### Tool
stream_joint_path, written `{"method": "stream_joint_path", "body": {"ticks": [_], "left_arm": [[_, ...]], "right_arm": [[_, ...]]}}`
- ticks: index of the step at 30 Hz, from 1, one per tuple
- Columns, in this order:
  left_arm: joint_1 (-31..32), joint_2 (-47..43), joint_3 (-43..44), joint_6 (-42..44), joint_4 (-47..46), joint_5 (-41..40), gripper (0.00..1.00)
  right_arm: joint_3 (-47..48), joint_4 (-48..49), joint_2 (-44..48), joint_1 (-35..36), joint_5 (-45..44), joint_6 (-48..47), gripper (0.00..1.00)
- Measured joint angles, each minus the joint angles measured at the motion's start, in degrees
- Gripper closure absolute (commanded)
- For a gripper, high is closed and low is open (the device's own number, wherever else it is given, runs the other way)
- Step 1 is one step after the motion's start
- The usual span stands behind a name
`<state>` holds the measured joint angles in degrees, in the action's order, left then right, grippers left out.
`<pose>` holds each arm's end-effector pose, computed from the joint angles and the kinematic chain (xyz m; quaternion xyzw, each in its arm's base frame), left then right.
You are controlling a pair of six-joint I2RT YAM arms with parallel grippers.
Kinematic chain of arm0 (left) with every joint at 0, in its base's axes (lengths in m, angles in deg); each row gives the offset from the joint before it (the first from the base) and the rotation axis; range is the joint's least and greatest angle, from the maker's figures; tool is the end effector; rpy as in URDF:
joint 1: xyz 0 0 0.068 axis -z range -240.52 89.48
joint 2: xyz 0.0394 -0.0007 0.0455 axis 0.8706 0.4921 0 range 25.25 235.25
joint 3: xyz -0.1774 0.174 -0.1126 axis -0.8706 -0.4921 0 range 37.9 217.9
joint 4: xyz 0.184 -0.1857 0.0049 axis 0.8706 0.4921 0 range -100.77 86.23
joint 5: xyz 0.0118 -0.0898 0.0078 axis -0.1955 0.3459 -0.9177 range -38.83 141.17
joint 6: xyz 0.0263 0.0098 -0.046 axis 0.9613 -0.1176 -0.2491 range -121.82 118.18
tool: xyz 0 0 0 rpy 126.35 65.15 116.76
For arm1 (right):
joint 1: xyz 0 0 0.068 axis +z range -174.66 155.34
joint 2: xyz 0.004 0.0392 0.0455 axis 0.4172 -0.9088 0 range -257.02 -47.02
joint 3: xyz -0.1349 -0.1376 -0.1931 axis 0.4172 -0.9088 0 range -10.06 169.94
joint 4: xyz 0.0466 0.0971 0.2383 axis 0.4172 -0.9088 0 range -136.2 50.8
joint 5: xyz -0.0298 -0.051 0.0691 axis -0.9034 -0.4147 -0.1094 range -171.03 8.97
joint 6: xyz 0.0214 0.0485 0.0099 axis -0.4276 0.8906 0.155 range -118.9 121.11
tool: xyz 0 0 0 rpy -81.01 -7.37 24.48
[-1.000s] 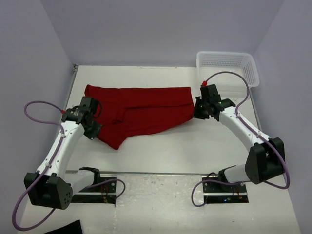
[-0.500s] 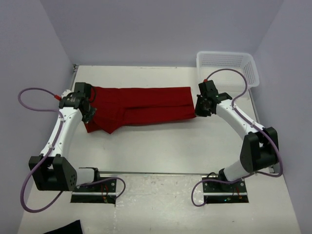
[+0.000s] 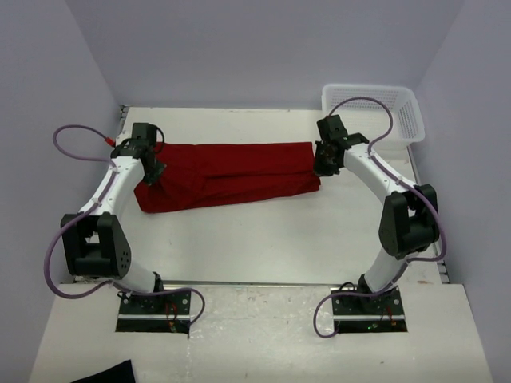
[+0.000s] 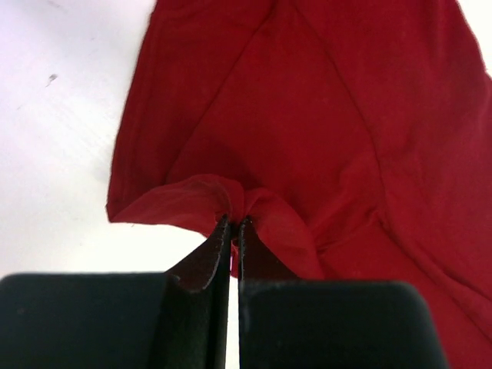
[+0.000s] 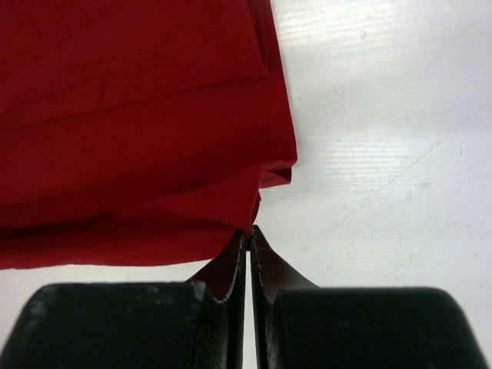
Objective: Fold and stack the t-shirts
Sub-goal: Fold the other side of the tshirt into a rectangle
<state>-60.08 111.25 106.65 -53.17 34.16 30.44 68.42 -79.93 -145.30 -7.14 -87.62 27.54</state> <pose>0.3036 0.0103 0.2667 -0.4494 0.8435 0.0538 0.2891 0.3471 0.1054 0.2529 0.0896 0.9615 0.0435 0.2563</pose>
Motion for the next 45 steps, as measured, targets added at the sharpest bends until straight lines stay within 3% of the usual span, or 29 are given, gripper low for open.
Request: {"method": "stream_joint_path", "body": {"ticks": [17,29,30,31,35,36,37,39,42,45], "left_arm": [[-2.01,11.47,16.15,4.52,-3.65,1.57,1.00],[-2.40,18.78,17.90,5.64,-4.98,2.45,1.00],[-2.43,19.34,18.27,5.99,-5.20,2.51,1.00],[-2.45,20.00,18.75,6.27,-5.53,2.54,1.00],[-2.54,21.88,19.74,8.13,-8.66,2.75,0.85],[-2.56,21.94,19.71,8.72,-9.66,2.67,0.81],[-2.58,21.92,19.54,9.14,-11.02,2.43,0.69],[-2.64,21.35,18.45,10.93,-16.06,2.34,0.59],[-2.69,19.93,15.96,13.60,-22.73,2.64,0.27],[-2.71,19.43,16.00,16.26,-27.08,3.74,0.25]], "right_arm": [[11.41,-4.09,-12.44,-1.81,-1.44,-2.03,1.00],[22.08,-7.19,-21.92,-3.32,-1.40,-3.41,1.00],[22.95,-7.37,-23.02,-3.32,-1.38,-3.56,0.98],[23.96,-7.80,-24.06,-3.32,-1.38,-3.67,0.87],[28.52,-8.83,-27.61,-3.34,-1.53,-4.66,0.63],[29.79,-9.01,-28.30,-3.34,-1.66,-4.96,0.61],[31.41,-9.35,-29.00,-3.34,-1.77,-5.40,0.59],[34.56,-9.46,-30.10,-3.34,-2.08,-6.19,0.56],[39.87,-9.14,-30.80,-3.34,-2.75,-7.72,0.53],[42.82,-8.02,-30.27,-3.34,-2.75,-8.74,0.52]]}}
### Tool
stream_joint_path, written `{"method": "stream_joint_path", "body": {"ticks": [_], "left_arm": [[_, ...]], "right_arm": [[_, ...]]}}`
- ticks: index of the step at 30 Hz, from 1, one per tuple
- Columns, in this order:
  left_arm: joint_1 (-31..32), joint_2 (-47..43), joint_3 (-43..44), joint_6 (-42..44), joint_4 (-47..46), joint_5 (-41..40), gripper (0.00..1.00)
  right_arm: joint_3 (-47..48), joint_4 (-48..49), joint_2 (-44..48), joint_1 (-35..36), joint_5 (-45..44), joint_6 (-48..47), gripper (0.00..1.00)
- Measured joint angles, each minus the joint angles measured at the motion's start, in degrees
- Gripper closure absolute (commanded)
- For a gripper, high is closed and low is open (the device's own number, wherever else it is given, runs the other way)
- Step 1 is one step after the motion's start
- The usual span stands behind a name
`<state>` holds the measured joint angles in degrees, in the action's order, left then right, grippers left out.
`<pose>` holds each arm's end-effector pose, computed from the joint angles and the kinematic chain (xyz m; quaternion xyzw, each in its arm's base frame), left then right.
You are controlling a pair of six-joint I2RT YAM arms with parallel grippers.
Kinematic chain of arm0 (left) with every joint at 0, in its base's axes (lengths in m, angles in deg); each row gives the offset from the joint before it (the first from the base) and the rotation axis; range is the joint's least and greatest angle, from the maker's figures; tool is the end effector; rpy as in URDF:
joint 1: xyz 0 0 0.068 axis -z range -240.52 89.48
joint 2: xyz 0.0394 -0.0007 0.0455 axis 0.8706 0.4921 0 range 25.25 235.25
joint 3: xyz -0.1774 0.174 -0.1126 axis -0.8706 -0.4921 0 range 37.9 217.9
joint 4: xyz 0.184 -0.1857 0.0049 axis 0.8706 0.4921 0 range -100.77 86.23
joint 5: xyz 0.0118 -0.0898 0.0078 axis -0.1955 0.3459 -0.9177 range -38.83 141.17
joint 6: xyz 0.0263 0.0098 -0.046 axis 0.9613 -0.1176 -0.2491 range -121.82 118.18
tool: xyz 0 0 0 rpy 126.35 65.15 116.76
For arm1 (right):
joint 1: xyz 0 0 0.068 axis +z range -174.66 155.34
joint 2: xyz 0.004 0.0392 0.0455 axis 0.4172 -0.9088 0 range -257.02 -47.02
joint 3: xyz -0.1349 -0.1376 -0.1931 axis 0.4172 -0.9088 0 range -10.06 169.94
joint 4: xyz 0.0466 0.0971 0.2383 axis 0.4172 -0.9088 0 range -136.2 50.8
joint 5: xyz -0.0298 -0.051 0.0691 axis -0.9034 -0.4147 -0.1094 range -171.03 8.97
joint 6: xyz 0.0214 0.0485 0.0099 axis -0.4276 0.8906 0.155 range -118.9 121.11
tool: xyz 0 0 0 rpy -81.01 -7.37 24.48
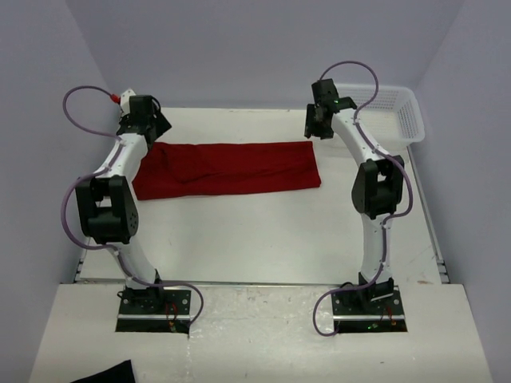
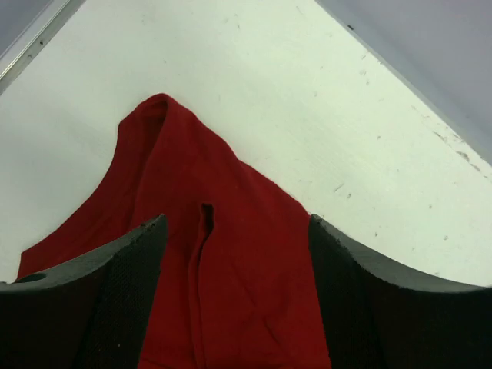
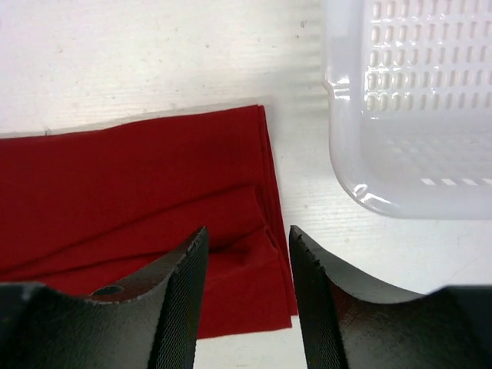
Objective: Fold and stack the t-shirts
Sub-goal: Fold the other side of the tshirt into a rectangle
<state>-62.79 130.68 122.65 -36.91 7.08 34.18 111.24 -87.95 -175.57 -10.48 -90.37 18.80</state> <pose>0.4245 0.0272 0.2704 -0.3461 0.8234 0.0063 0.4496 0.4825 0.1161 0.2580 0.0530 0.9520 0.0052 0.3016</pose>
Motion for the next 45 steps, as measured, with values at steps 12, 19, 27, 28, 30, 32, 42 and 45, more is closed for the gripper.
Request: {"method": "stream_joint_path", "body": {"ticks": [12,19,27,28,30,32,42,45], "left_arm": [[0.09,-15.04,-11.08,-3.96,-3.39,13.94,0.32],[1.57,-14.91,-19.08,-5.86,-0.74,21.09,0.36],[7.43,-14.80,-21.09,-5.57,4.31,13.77,0.39],[8.33,-14.78,-21.62,-5.55,4.37,12.81,0.40],[9.90,-14.53,-22.34,-5.22,4.85,11.10,0.40],[10.71,-13.84,-22.60,-5.11,5.20,9.42,0.42],[10.91,-6.91,-22.43,-6.23,8.24,1.81,0.49],[10.91,-5.62,-21.92,-6.34,8.37,1.25,0.50]], "right_arm": [[-18.62,3.02,15.93,2.78,4.02,-0.48,0.64],[-25.88,4.42,24.39,7.26,7.48,0.15,0.63],[-31.45,7.06,30.95,7.45,8.46,0.72,0.63],[-31.89,7.32,31.23,7.45,8.85,0.72,0.63],[-32.92,7.76,31.58,7.45,9.09,0.72,0.63],[-33.94,7.98,31.87,7.45,9.14,0.70,0.62],[-36.24,8.85,33.81,7.02,10.16,0.66,0.62],[-36.26,9.29,33.83,6.91,10.43,0.66,0.62]]}}
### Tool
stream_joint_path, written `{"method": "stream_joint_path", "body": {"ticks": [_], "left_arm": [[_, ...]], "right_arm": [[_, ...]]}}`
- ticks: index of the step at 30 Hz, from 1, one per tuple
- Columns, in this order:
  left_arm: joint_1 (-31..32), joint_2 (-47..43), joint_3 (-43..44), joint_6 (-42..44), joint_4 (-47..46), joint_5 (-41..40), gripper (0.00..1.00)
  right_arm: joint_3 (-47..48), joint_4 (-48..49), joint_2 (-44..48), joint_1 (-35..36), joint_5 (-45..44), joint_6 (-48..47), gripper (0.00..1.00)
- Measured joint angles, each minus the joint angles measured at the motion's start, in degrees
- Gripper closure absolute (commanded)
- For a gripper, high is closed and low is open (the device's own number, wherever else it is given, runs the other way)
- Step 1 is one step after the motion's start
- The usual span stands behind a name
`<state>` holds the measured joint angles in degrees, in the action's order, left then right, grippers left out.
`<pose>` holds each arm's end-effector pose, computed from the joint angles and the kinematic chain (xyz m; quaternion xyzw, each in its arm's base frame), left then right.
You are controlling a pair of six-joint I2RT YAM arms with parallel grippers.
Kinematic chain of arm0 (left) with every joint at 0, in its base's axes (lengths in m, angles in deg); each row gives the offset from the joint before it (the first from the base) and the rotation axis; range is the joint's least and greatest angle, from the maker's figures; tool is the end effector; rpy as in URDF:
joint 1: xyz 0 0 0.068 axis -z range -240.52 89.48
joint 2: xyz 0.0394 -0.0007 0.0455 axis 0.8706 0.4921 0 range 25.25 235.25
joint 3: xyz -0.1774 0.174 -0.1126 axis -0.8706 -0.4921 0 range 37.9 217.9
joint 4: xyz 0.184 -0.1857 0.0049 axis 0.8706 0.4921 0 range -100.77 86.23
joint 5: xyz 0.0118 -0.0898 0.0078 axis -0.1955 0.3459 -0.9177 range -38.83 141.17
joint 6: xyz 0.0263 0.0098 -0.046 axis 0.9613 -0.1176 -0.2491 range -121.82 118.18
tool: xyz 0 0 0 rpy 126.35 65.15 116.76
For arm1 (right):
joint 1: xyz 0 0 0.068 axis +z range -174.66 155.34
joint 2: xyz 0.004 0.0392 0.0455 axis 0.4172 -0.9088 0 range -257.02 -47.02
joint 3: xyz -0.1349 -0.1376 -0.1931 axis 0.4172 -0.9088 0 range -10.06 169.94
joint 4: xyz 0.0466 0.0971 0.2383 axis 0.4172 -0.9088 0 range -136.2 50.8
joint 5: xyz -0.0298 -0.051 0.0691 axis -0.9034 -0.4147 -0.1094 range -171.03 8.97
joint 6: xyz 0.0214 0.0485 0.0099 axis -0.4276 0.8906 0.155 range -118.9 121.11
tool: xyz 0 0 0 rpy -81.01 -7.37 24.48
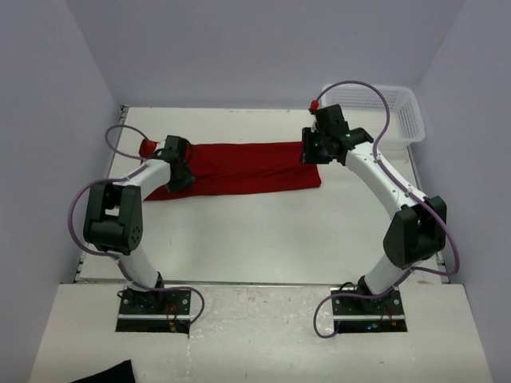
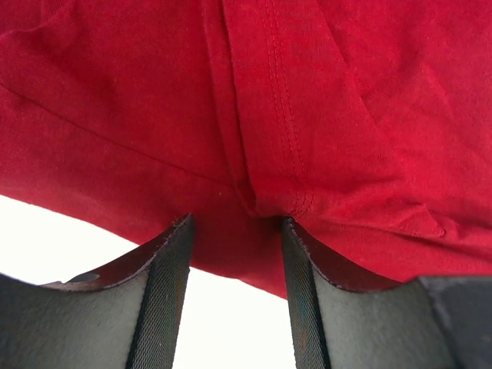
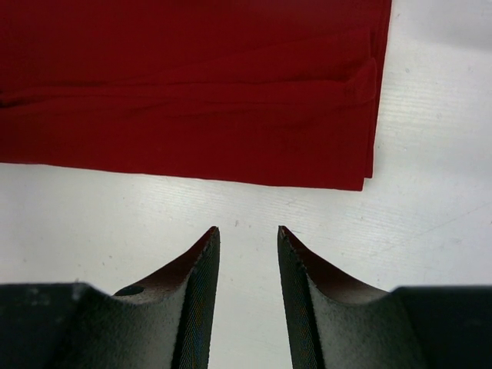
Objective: Fold and stack the t-shirts
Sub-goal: Fold the other side of the tshirt into a rectangle
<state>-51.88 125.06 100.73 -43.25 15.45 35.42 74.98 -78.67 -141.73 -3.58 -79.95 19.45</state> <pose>0.3432 -0.0424 0.1776 -0.3024 0.9154 0.0236 0.2645 0.3403 0.1320 0.3117 -0.0256 0.9367 0.1261 0.3256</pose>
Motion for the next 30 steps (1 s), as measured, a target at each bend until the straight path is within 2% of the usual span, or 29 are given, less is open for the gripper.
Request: {"method": "stream_joint_path", "body": {"ticks": [17,30], "left_arm": [[0.00,1.31,3.17,0.04,0.00,-0.17,0.50],[0.00,6.45,9.40,0.55,-2.40,0.87,0.59]], "right_arm": [[-0.22,0.61,0.00,-0.11,1.27,0.02,0.62],[-0.92,0.98,0.00,-0.15,1.68,0.00,0.62]]}}
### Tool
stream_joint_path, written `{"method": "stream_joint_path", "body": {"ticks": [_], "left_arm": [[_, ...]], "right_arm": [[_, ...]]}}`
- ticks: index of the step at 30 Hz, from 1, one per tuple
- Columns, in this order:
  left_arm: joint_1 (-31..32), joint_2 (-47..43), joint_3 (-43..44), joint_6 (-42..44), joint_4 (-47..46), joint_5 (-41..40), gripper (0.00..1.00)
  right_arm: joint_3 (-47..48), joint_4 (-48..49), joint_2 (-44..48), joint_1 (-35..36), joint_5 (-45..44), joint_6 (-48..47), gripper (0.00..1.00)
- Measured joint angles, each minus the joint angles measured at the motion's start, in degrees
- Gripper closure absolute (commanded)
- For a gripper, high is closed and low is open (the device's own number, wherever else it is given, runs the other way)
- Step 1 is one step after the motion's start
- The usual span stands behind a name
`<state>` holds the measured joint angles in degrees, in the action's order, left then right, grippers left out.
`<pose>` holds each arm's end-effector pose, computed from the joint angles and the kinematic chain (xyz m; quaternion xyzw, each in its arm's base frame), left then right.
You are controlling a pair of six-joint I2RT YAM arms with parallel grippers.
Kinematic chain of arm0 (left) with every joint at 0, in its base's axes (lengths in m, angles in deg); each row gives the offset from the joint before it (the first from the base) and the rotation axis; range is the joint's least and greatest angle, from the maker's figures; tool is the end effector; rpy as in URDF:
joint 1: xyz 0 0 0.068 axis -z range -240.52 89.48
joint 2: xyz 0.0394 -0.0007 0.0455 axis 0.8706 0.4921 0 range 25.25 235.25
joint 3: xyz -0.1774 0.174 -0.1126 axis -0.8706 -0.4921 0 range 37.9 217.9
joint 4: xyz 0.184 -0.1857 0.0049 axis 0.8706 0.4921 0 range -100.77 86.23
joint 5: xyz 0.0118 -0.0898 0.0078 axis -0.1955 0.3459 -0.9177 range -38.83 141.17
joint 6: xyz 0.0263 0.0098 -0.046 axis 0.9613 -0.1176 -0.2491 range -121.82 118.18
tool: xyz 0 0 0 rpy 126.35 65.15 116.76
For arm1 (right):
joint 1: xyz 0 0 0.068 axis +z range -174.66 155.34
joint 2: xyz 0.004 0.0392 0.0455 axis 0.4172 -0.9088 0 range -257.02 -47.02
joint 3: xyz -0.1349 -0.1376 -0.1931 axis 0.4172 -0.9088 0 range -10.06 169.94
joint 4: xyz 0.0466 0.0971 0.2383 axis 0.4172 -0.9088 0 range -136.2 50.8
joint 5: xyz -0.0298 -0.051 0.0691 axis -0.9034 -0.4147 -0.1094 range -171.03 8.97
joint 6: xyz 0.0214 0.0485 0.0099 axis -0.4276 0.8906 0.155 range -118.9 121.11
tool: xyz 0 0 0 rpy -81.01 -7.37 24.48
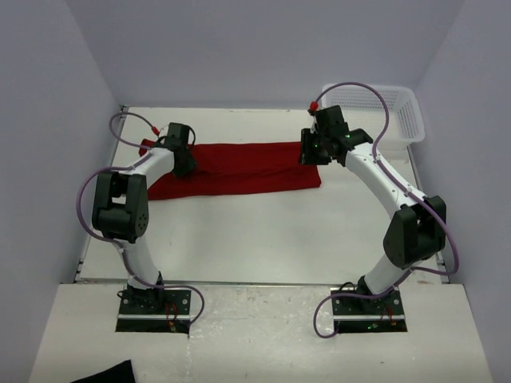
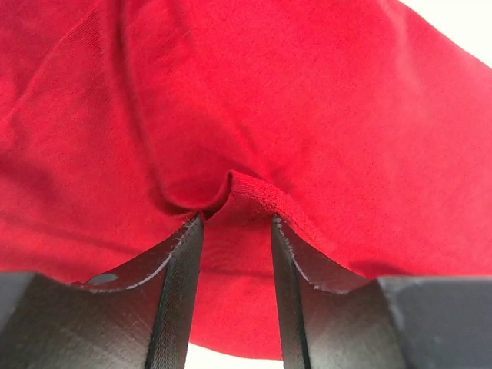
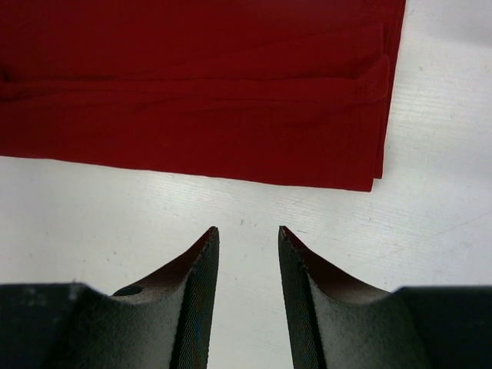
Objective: Fold and stack the t-shirts
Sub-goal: Fold the other side of the tshirt into a rectangle
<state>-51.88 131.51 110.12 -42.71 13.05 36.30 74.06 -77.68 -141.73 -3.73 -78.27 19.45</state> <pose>0.3852 -0.0493 0.1878 -0.2990 0.9054 -0.0021 0.3014 0.3406 0.1322 0.3077 -0.0295 0.9362 0.1387 0.3216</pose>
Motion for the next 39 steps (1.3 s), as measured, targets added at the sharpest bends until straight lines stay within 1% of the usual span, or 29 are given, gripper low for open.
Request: {"method": "stream_joint_path", "body": {"ticks": [5,8,11,12,14,29,30,31,33,34,39], "left_arm": [[0.00,2.23,1.40,-0.02,-1.05,1.40,0.60],[0.00,2.27,1.57,0.02,-1.05,1.36,0.62],[0.00,2.29,2.05,0.24,-1.05,0.94,0.76],[0.00,2.40,2.32,0.44,-1.05,0.83,0.88],[0.00,2.73,3.19,0.98,-1.09,0.63,1.00],[-0.15,5.73,6.60,2.10,-1.29,-0.39,1.00],[-0.22,5.86,7.26,2.36,-1.25,-0.48,0.95],[-0.26,5.95,7.82,2.56,-1.25,-0.61,0.86],[-0.35,5.99,8.33,2.95,-1.49,-0.90,0.77],[-0.37,5.99,8.35,3.13,-1.60,-1.01,0.69],[-0.39,5.99,8.35,3.30,-1.64,-1.49,0.55]], "right_arm": [[0.00,-0.02,0.00,0.00,0.00,0.00,0.62],[0.00,0.02,0.00,0.00,0.26,0.02,0.61],[-0.02,0.04,0.00,0.00,1.27,0.02,0.61],[-0.02,0.04,0.00,0.00,1.38,0.02,0.62],[-0.04,0.17,0.00,0.02,1.55,0.02,0.61],[-0.57,0.87,-0.17,0.00,2.78,0.04,0.62],[-0.79,0.92,-0.17,0.00,2.84,0.04,0.61],[-1.03,0.96,-0.17,0.00,2.86,0.04,0.61],[-1.44,0.96,-0.17,0.00,2.89,0.04,0.62],[-1.55,0.96,-0.17,0.00,2.93,0.04,0.62],[-2.19,1.46,-0.17,0.00,3.32,0.09,0.61]]}}
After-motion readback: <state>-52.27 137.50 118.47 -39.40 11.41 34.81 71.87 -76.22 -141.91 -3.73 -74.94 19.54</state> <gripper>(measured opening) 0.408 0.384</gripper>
